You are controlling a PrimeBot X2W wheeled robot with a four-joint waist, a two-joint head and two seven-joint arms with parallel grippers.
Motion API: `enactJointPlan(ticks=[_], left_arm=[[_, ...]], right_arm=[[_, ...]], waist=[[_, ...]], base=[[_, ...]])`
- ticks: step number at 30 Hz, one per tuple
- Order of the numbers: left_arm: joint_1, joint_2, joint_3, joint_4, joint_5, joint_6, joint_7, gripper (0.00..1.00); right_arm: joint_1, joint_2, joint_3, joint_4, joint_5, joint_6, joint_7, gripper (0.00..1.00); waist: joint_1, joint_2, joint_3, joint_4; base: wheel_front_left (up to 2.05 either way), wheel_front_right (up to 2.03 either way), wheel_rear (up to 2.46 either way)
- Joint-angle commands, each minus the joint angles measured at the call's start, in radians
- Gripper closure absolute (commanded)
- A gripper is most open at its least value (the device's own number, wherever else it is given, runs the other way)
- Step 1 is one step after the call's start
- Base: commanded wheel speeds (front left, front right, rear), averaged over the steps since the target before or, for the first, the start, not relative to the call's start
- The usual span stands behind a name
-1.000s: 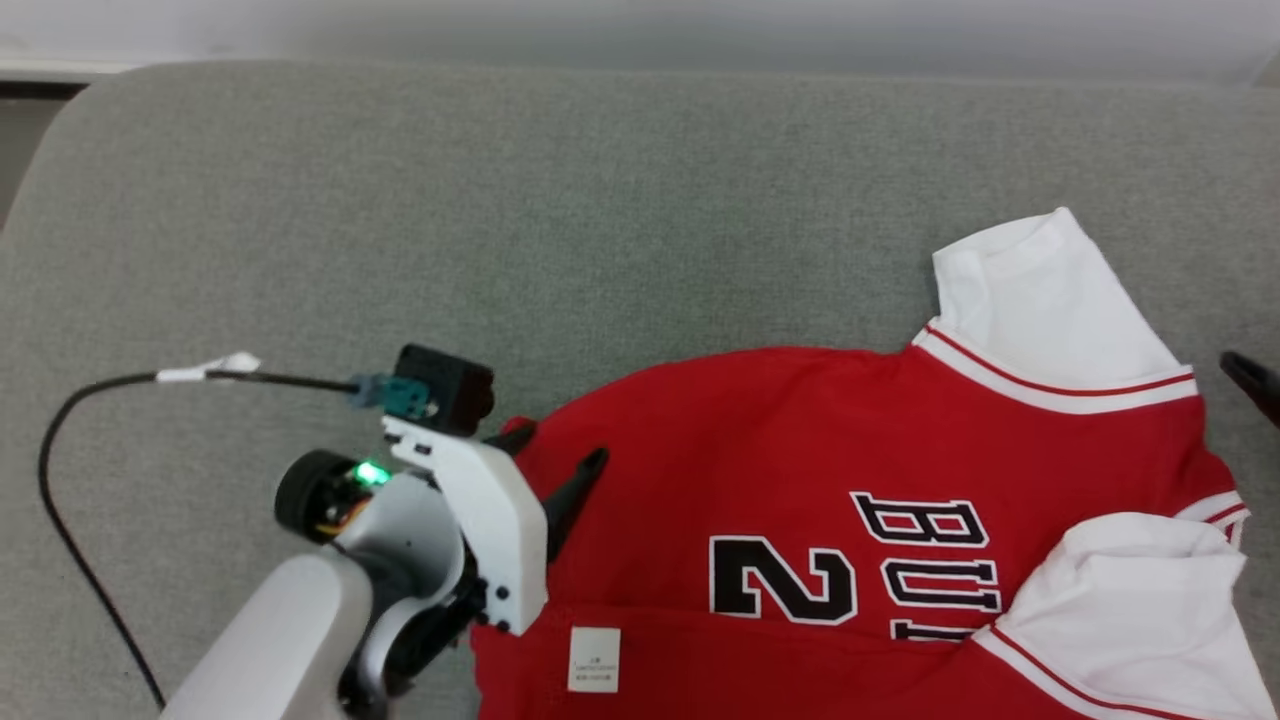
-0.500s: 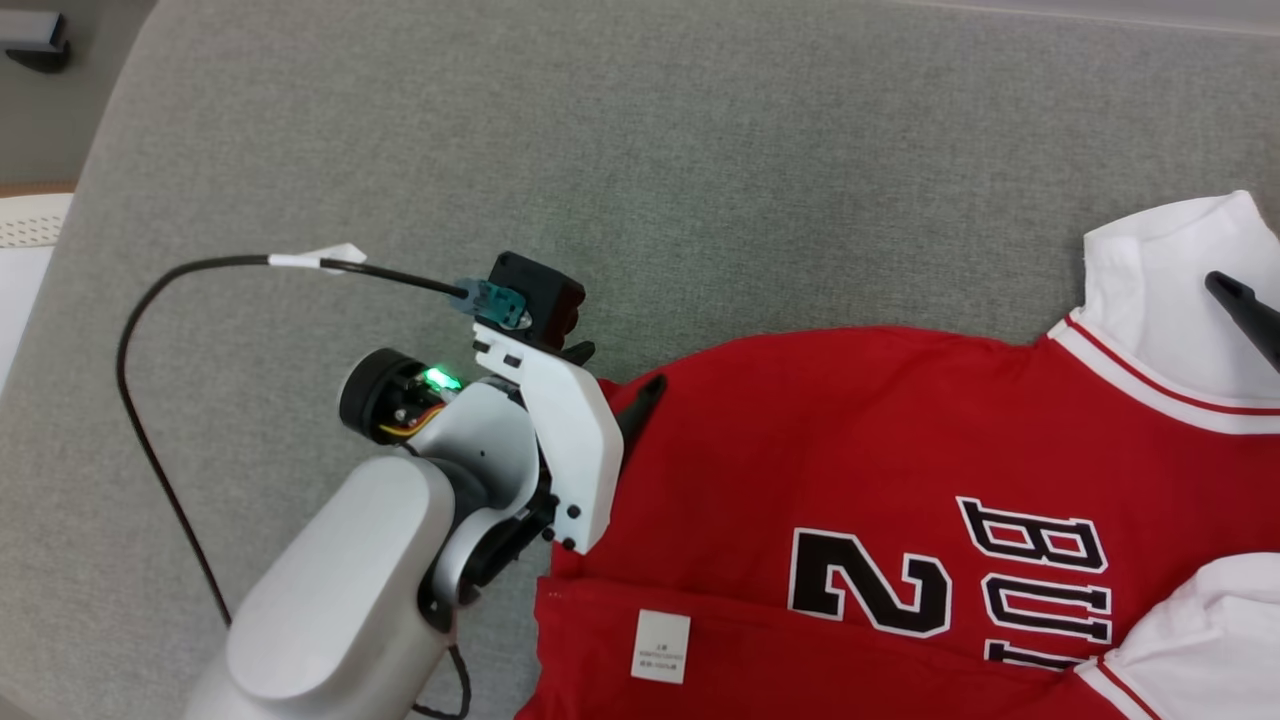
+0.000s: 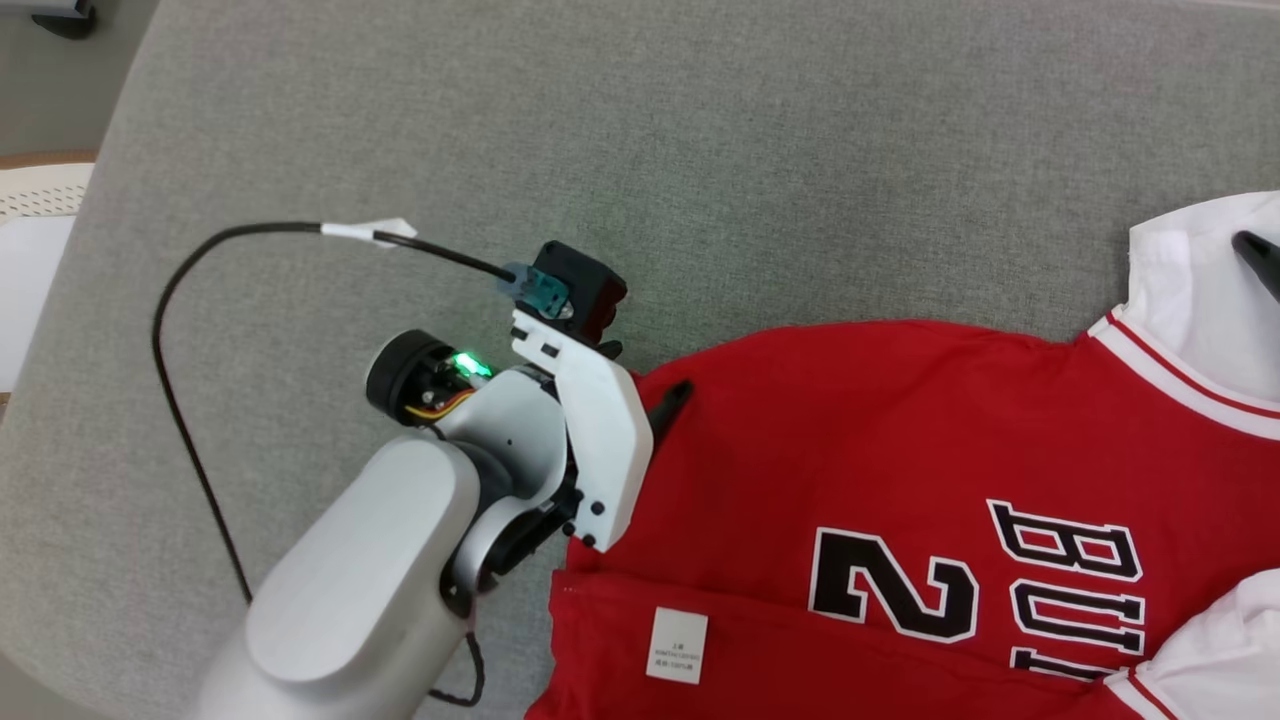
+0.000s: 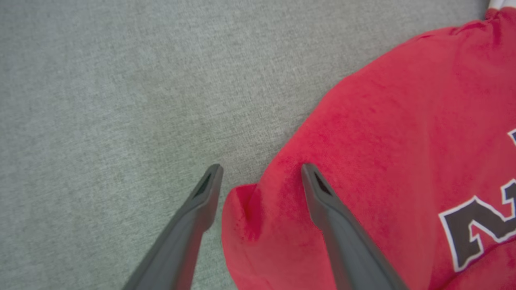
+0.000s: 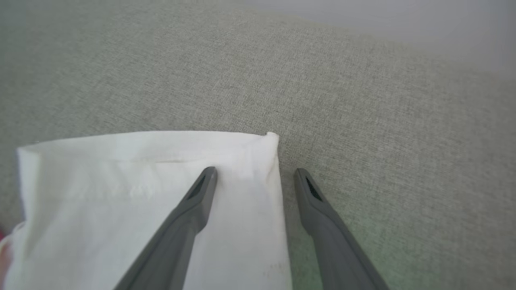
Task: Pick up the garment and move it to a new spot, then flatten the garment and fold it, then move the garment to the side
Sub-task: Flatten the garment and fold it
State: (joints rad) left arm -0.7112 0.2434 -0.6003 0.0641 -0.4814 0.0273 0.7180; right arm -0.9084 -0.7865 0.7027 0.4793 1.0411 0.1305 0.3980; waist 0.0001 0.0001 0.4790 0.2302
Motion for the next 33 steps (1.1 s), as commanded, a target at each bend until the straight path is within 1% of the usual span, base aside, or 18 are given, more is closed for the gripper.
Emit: enactJointPlan(ticks=[1, 7, 9, 10, 11, 12, 13, 15, 21, 25, 30, 33], left_arm=[[-0.016, 0.001, -0.005, 0.007, 0.008, -0.003, 0.007, 0.00], [-0.035, -0.028, -0.031, 0.028, -0.034, -0.036, 0.046, 0.00], [-0.044, -0.036, -0.039, 0.040, -0.033, -0.038, 0.048, 0.00], [-0.047, -0.040, -0.043, 0.047, -0.032, -0.040, 0.048, 0.16], [-0.051, -0.045, -0.045, 0.055, -0.030, -0.041, 0.046, 0.56], [-0.055, -0.050, -0.049, 0.063, -0.031, -0.044, 0.044, 0.96], [-0.059, -0.054, -0.050, 0.070, -0.032, -0.046, 0.038, 1.00], [-0.064, -0.056, -0.049, 0.081, -0.035, -0.048, 0.029, 1.00], [-0.051, -0.052, -0.021, 0.086, -0.050, -0.037, -0.022, 1.00], [-0.034, -0.044, -0.004, 0.088, -0.060, -0.030, -0.046, 1.00], [-0.010, -0.028, 0.016, 0.077, -0.068, -0.020, -0.083, 1.00], [0.016, -0.013, 0.027, 0.066, -0.073, -0.015, -0.098, 1.00]], right_arm=[[-0.006, 0.011, 0.015, 0.010, 0.006, 0.000, 0.001, 0.00], [-0.030, 0.038, 0.058, 0.018, 0.027, 0.000, 0.009, 0.00], [-0.034, 0.043, 0.072, 0.025, 0.034, 0.000, 0.013, 0.00], [-0.034, 0.047, 0.083, 0.027, 0.041, 0.000, 0.022, 0.00], [-0.034, 0.050, 0.092, 0.027, 0.047, 0.001, 0.029, 0.00], [-0.037, 0.051, 0.101, 0.023, 0.049, 0.001, 0.025, 0.73], [-0.042, 0.051, 0.103, 0.026, 0.054, 0.001, 0.016, 1.00], [-0.051, 0.053, 0.100, 0.024, 0.075, 0.001, 0.001, 1.00], [-0.086, 0.016, 0.069, -0.015, 0.151, 0.000, -0.064, 1.00], [-0.077, -0.013, 0.062, -0.053, 0.209, 0.000, -0.086, 1.00], [-0.049, -0.056, 0.082, -0.126, 0.242, 0.000, -0.128, 1.00], [-0.019, -0.079, 0.098, -0.193, 0.253, 0.000, -0.163, 1.00]], waist=[[-0.0001, -0.0001, 0.004, 0.001], [-0.0001, -0.0001, 0.016, 0.000], [-0.0001, -0.0001, 0.018, 0.000], [-0.0001, -0.0001, 0.018, 0.000], [-0.0001, -0.0001, 0.018, 0.000], [-0.0001, -0.0001, 0.019, 0.000], [-0.0001, -0.0001, 0.019, 0.000], [-0.0001, -0.0001, 0.020, -0.003], [-0.0001, -0.0001, 0.012, -0.019], [-0.0001, -0.0001, -0.003, -0.034], [-0.0001, -0.0001, -0.024, -0.060], [-0.0001, -0.0001, -0.047, -0.079]], base=[[0.00, 0.00, 0.00], [0.00, 0.00, 0.00], [0.00, 0.00, 0.00], [0.00, 0.00, 0.00], [0.00, 0.00, 0.00], [0.00, 0.00, 0.00], [0.00, 0.00, 0.00], [0.00, 0.00, 0.00], [0.00, 0.00, 0.00], [0.00, 0.00, 0.00], [0.00, 0.00, 0.00], [0.00, 0.00, 0.00]])
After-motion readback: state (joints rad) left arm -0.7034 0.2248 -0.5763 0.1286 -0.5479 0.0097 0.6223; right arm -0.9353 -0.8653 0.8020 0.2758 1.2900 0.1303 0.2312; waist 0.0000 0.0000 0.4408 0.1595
